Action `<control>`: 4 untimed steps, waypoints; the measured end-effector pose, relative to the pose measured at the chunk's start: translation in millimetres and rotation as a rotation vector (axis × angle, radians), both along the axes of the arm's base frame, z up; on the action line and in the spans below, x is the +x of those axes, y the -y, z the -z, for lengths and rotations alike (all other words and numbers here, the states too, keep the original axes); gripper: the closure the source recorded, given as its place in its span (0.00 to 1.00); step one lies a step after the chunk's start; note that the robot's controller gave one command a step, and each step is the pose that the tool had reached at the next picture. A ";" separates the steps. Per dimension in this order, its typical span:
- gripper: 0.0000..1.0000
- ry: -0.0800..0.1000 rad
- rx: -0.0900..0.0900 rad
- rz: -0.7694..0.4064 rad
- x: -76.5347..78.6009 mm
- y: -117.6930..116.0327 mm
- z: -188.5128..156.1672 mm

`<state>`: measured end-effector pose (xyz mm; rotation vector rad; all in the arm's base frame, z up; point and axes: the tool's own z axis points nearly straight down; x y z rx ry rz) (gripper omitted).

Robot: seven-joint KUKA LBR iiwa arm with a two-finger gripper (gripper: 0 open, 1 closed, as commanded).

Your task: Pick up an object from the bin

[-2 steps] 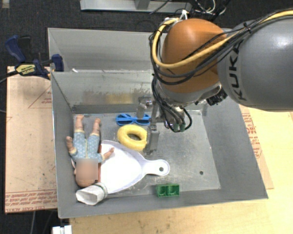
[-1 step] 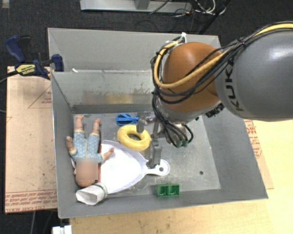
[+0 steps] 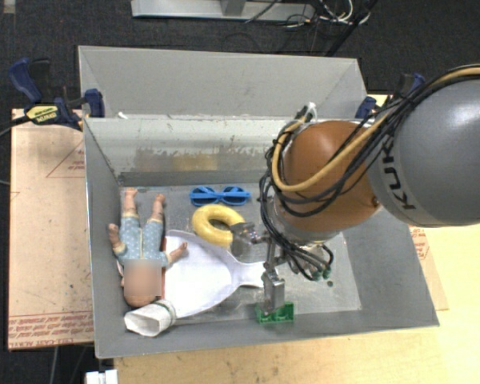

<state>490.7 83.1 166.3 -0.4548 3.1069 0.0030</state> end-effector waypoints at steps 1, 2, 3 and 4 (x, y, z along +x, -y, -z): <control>0.00 0.002 0.001 -0.027 1.2 1.1 17.5; 0.00 0.016 0.005 0.017 14.0 4.9 85.1; 1.00 0.014 0.002 -0.023 12.9 10.9 104.7; 1.00 0.010 0.002 -0.031 11.6 11.3 101.4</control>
Offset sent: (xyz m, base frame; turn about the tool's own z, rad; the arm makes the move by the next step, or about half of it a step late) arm 0.0114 -0.0075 -0.0963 0.0240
